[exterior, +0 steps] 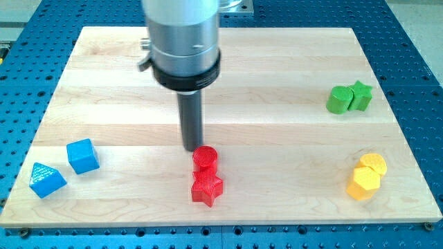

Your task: Slide the blue cube towards the top

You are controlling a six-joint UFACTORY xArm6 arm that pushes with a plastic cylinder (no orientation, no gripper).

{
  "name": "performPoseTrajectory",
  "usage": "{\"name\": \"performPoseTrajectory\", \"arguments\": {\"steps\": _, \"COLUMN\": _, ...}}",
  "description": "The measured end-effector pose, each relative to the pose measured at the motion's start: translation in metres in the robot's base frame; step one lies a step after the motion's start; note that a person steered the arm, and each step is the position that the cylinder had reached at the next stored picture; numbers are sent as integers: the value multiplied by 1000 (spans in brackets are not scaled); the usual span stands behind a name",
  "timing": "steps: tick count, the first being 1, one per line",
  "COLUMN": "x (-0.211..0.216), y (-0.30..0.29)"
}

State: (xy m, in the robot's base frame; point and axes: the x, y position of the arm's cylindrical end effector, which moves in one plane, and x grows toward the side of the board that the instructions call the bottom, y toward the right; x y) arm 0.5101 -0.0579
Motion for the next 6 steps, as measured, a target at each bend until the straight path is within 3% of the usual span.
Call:
{"name": "performPoseTrajectory", "arguments": {"steps": 2, "x": 65, "y": -115}}
{"name": "performPoseTrajectory", "arguments": {"steps": 3, "x": 42, "y": -139}}
{"name": "performPoseTrajectory", "arguments": {"steps": 5, "x": -66, "y": -147}}
{"name": "performPoseTrajectory", "arguments": {"steps": 6, "x": -28, "y": -145}}
